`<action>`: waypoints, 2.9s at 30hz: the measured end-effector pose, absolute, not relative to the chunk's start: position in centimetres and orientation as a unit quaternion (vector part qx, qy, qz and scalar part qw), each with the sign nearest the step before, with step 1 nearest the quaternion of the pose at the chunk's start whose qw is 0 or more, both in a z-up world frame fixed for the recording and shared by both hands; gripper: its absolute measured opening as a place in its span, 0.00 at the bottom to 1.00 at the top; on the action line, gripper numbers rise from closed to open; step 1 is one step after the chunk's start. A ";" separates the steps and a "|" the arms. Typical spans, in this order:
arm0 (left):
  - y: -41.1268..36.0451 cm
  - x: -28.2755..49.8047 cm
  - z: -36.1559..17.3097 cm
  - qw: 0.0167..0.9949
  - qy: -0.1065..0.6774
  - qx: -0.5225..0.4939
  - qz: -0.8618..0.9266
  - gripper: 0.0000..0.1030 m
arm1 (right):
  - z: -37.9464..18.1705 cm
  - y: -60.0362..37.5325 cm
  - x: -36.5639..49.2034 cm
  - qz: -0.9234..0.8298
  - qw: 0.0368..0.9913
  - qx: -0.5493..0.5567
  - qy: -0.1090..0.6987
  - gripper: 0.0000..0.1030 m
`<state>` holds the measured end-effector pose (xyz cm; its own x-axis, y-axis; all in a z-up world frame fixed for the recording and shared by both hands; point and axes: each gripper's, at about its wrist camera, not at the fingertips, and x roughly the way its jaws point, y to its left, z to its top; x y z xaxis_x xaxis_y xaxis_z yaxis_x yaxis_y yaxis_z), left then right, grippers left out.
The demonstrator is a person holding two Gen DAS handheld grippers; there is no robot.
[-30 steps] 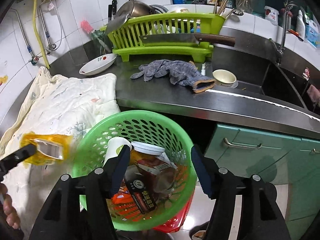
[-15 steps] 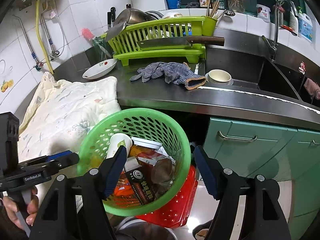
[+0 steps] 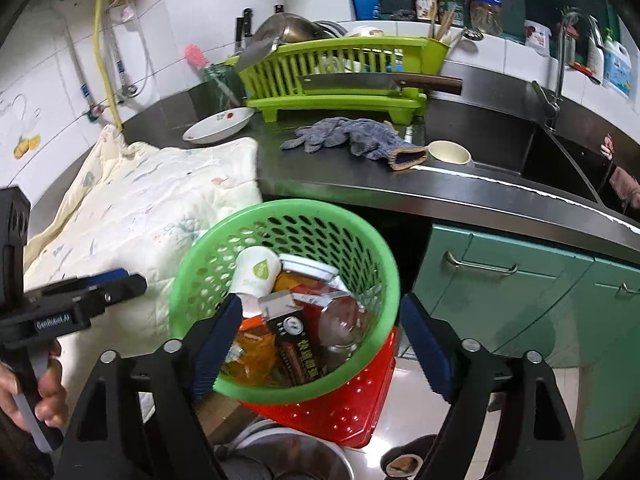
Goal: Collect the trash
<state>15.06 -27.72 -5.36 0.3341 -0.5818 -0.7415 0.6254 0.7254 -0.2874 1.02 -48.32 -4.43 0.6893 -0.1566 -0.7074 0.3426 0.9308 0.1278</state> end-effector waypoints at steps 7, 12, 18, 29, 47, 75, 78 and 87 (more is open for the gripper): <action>-24.7 14.4 -3.4 0.842 0.413 0.039 -0.346 0.63 | -4.0 -44.8 0.7 -0.117 0.918 0.101 0.366 0.85; -22.4 13.8 -2.2 0.860 0.391 0.049 -0.324 0.71 | -3.7 -43.0 0.4 -0.103 0.921 0.100 0.362 0.86; -20.1 12.8 -1.2 0.877 0.372 0.061 -0.298 0.83 | -3.2 -41.7 0.0 -0.100 0.922 0.096 0.362 0.88; -16.2 11.6 -0.5 0.897 0.365 0.077 -0.238 0.93 | -2.3 -38.2 -0.7 -0.077 0.930 0.075 0.353 0.91; -6.1 10.0 1.4 0.930 0.338 0.046 -0.134 0.95 | -0.9 -31.8 1.6 -0.007 0.937 0.052 0.344 0.93; -1.6 7.8 0.9 0.940 0.325 0.026 -0.098 0.95 | -1.3 -28.4 1.2 0.021 0.938 0.066 0.339 0.93; -1.5 7.7 0.9 0.940 0.326 0.026 -0.097 0.95 | -1.3 -28.3 1.2 0.022 0.939 0.064 0.339 0.93; -1.6 7.6 0.7 0.939 0.328 0.032 -0.097 0.95 | -1.2 -28.2 1.3 0.022 0.938 0.063 0.339 0.93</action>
